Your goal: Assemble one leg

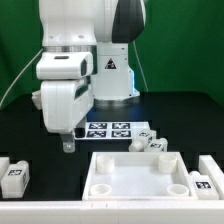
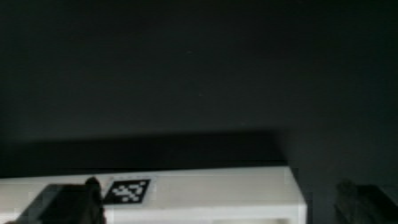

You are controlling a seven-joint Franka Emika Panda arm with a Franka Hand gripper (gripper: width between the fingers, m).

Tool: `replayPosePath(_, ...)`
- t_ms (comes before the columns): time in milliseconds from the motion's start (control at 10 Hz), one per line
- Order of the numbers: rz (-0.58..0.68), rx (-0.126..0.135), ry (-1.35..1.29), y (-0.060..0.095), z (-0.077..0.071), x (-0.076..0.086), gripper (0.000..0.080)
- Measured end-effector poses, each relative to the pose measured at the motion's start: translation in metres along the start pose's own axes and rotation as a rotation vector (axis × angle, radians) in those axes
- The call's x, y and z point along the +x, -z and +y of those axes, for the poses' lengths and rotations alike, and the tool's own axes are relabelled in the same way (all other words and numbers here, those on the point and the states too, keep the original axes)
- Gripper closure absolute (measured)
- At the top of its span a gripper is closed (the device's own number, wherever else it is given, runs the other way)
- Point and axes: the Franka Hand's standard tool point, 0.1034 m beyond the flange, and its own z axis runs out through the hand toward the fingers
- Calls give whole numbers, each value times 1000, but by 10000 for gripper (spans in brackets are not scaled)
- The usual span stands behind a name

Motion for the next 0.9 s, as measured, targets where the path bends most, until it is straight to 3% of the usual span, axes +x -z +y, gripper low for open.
replayPosePath(300,4,2,-168,0,1,-2,150)
replayPosePath(600,21,-35,-573,15,29,-36,150)
replayPosePath(800,35,-62,-795,19,44,-47,150)
replayPosePath(900,41,-62,-844,20,45,-45,150)
